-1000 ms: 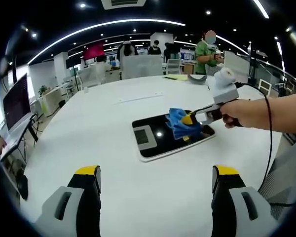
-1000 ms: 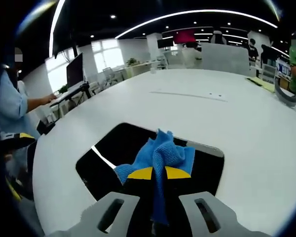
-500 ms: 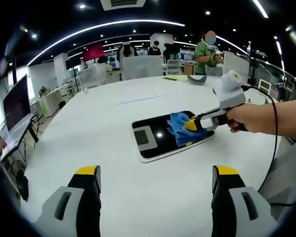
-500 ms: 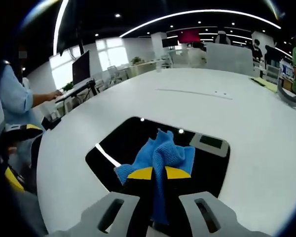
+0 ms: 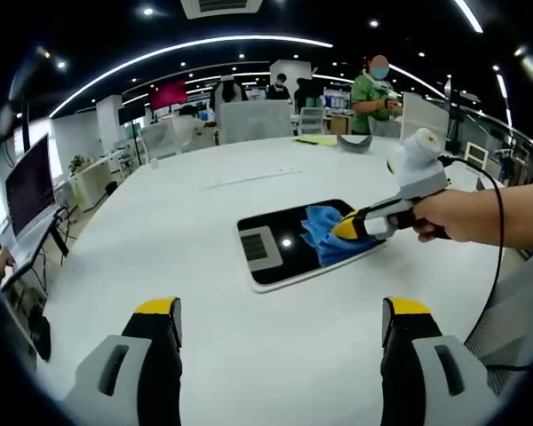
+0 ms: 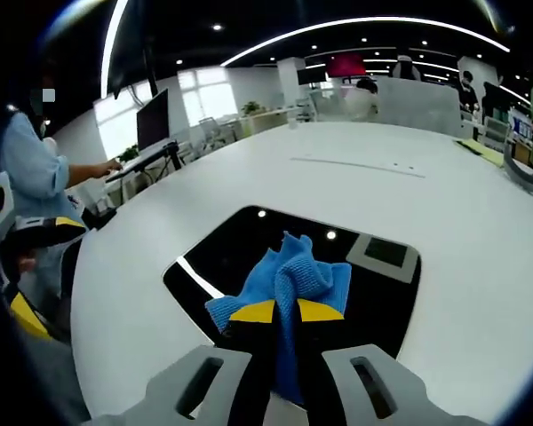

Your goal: Wipe the mirror surface with the cleaning cloth until all visible marks leave the cleaned area.

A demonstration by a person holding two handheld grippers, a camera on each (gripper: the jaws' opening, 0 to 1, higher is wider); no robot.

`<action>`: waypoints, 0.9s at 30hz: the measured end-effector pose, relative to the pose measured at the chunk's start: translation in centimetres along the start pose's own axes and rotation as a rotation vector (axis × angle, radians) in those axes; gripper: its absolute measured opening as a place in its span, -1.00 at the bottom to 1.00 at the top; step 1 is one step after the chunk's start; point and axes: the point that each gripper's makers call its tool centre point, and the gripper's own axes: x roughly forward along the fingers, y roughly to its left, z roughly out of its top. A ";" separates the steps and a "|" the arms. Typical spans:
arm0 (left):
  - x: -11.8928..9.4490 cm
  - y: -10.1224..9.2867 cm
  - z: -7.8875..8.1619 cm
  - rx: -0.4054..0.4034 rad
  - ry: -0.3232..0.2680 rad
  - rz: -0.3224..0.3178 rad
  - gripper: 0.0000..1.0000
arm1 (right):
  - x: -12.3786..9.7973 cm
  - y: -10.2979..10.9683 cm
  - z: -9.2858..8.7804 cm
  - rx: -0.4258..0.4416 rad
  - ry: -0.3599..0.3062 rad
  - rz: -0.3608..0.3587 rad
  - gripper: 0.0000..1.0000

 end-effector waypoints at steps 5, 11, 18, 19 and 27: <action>0.0 0.0 0.0 -0.001 0.000 -0.001 0.88 | 0.0 0.2 -0.1 -0.005 -0.004 0.007 -0.94; 0.0 0.0 0.0 -0.001 0.000 0.000 0.88 | 0.0 0.1 -0.1 -0.005 -0.011 0.003 -0.94; -0.2 0.0 0.0 -0.004 -0.002 0.001 0.88 | 0.1 0.0 -0.1 0.002 -0.021 0.001 -0.94; -0.2 0.0 0.0 -0.005 -0.002 0.001 0.88 | 0.1 0.1 -0.1 0.002 -0.022 0.001 -0.94; -0.4 -0.1 0.0 -0.004 -0.002 0.004 0.88 | 0.0 0.2 -0.1 0.004 -0.022 0.002 -0.94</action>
